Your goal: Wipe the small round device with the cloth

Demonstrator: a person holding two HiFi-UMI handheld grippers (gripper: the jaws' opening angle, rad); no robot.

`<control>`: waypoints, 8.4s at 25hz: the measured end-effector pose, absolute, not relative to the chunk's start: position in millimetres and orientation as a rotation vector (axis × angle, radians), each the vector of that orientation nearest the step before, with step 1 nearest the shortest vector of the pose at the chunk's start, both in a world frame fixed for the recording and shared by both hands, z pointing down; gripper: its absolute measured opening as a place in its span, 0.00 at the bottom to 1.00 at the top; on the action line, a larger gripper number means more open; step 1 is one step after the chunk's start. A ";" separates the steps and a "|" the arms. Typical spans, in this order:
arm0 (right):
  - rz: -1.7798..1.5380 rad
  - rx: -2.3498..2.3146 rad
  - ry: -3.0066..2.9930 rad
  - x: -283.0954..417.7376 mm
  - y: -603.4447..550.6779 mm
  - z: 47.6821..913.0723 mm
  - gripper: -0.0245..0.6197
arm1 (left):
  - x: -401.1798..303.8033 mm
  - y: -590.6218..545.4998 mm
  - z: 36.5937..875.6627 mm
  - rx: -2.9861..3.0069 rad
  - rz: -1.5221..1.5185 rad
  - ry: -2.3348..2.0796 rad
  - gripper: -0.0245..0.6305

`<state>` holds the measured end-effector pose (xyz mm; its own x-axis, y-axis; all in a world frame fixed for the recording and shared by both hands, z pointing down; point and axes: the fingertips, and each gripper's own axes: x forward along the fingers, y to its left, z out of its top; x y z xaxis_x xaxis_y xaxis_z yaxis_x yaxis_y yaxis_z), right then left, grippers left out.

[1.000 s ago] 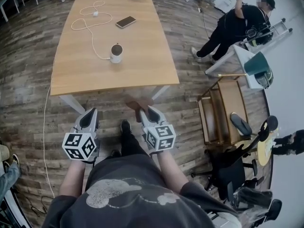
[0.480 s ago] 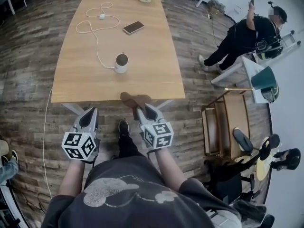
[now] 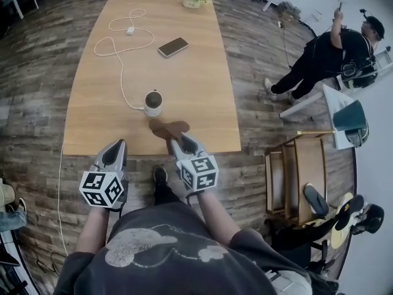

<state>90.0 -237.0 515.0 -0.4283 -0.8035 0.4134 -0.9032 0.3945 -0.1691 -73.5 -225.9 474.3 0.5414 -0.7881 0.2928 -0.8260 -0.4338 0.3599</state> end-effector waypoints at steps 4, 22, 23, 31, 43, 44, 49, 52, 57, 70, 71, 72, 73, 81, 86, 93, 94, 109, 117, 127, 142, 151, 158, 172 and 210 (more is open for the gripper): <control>0.532 1.465 -2.405 97.2 -267.5 516.6 0.15 | -61.0 -257.8 474.9 2.314 0.111 -1.322 0.07; 0.432 1.129 -2.592 43.6 -340.9 494.9 0.15 | -48.5 -351.0 480.2 2.253 0.080 -1.419 0.07; 0.432 1.117 -2.601 39.7 -344.1 493.4 0.16 | -48.4 -353.2 479.1 2.256 0.080 -1.420 0.07; 0.505 1.247 -2.506 58.8 -368.6 514.7 0.16 | -61.6 -363.9 484.4 2.258 0.111 -1.391 0.07; 0.570 1.575 -2.350 129.9 -365.0 514.6 0.16 | -61.2 -373.8 480.6 2.307 0.129 -1.276 0.07; 0.540 1.557 -2.394 124.7 -361.4 506.6 0.16 | -60.7 -373.4 481.0 2.309 0.130 -1.270 0.07; 0.488 1.344 -2.492 81.0 -338.3 505.5 0.16 | -57.1 -369.3 482.7 2.315 0.139 -1.247 0.07; 0.509 1.272 -2.483 61.6 -330.6 521.6 0.16 | -56.2 -366.4 482.5 2.318 0.137 -1.236 0.07; 0.510 1.246 -2.409 49.7 -336.6 548.1 0.16 | -62.7 -360.6 487.2 2.308 0.161 -1.238 0.07; 0.652 1.256 -2.237 54.8 -337.5 610.5 0.16 | -66.6 -353.8 510.6 2.271 0.202 -1.225 0.07; 0.656 1.262 -2.232 54.2 -337.6 611.4 0.16 | -66.5 -353.5 511.8 2.271 0.204 -1.221 0.07; 0.660 1.268 -2.228 53.5 -337.0 611.4 0.16 | -66.3 -352.9 513.2 2.271 0.207 -1.216 0.07; 0.667 1.274 -2.224 52.6 -335.7 610.6 0.16 | -66.1 -352.0 514.7 2.271 0.210 -1.210 0.07; 0.677 1.297 -2.187 61.3 -317.2 602.9 0.16 | -69.3 -352.7 516.3 2.292 0.213 -1.164 0.07; 0.652 1.435 -2.168 85.1 -309.4 579.7 0.16 | -71.4 -355.5 514.4 2.314 0.201 -1.132 0.07; 0.533 1.650 -2.162 116.2 -318.8 527.1 0.16 | -70.8 -365.4 508.6 2.356 0.187 -1.093 0.07; 0.515 1.687 -2.165 120.7 -321.9 518.6 0.16 | -70.6 -366.1 508.3 2.359 0.186 -1.092 0.07; 0.627 1.438 -2.276 102.1 -379.8 546.5 0.16 | -71.9 -377.8 498.6 2.291 0.182 -1.279 0.07; 0.674 1.276 -2.199 91.4 -377.3 595.8 0.16 | -68.8 -374.6 508.5 2.243 0.195 -1.317 0.07; 0.659 1.252 -2.217 101.3 -376.9 597.1 0.16 | -61.6 -374.7 513.7 2.218 0.181 -1.334 0.07; 0.372 1.117 -2.506 67.2 -421.2 483.1 0.16 | -79.3 -385.0 502.3 2.188 0.126 -1.427 0.07; 0.402 0.937 -2.423 50.7 -432.0 529.2 0.16 | -89.2 -385.2 505.9 2.152 0.112 -1.463 0.07; 0.428 0.892 -2.383 56.1 -445.1 548.0 0.16 | -98.2 -385.6 511.7 2.119 0.113 -1.483 0.07; 0.568 0.828 -2.277 63.9 -443.8 607.8 0.16 | -108.1 -388.4 515.4 2.094 0.131 -1.495 0.07; 0.569 0.938 -2.346 -31.7 -343.4 571.3 0.16 | -139.9 -356.0 530.6 2.187 0.180 -1.332 0.07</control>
<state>-31.7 -343.4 571.3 -0.6087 -0.4922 0.6223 -0.7226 0.6677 -0.1786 -139.9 -356.0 530.6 0.4954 -0.7753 0.3917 -0.8514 -0.3441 0.3959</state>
